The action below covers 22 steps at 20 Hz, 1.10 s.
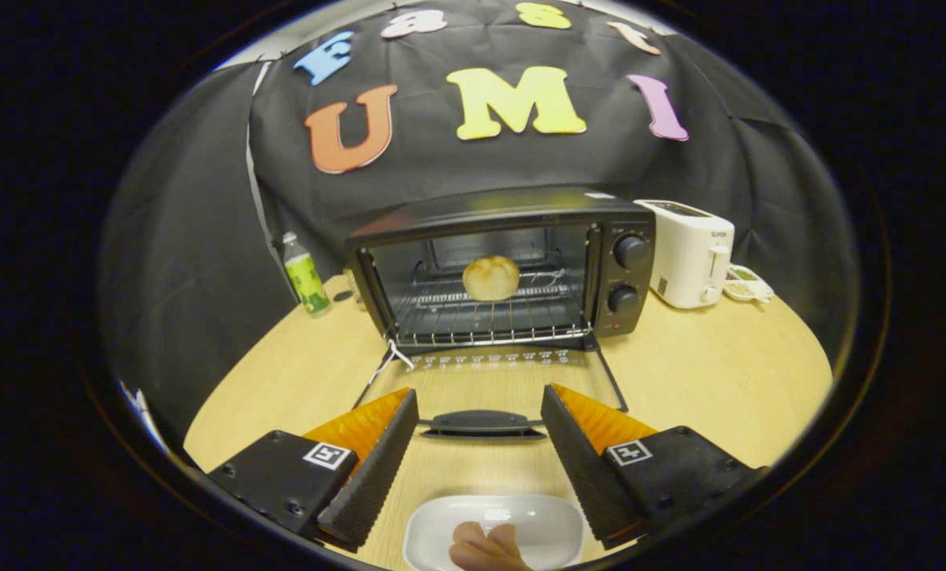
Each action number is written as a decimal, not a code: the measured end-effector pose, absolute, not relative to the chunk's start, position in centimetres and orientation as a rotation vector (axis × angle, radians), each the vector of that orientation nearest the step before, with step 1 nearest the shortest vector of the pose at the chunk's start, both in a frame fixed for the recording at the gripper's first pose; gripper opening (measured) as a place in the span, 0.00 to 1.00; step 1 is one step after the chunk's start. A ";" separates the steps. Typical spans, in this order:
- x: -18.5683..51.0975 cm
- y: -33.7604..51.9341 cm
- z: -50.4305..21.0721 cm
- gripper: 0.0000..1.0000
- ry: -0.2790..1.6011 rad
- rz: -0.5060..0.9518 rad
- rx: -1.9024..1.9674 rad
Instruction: Open the toaster oven, put the food inside, and close the toaster oven door.
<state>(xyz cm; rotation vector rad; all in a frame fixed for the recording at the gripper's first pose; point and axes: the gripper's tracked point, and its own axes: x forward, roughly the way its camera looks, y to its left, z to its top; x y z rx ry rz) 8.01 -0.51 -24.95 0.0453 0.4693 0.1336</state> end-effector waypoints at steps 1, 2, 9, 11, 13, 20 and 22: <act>7.7 -0.1 -25.8 1.00 0.493 0.138 0.032; 7.6 0.3 -26.4 1.00 0.511 0.139 0.021; 6.5 1.3 -30.0 1.00 0.647 0.091 0.022; 7.2 1.3 -30.9 1.00 0.675 0.078 0.028; 8.1 0.9 -31.2 1.00 0.673 0.063 0.036; 9.4 0.2 -31.3 1.00 0.684 0.019 0.021; 9.4 0.2 -30.9 1.00 0.690 0.015 0.026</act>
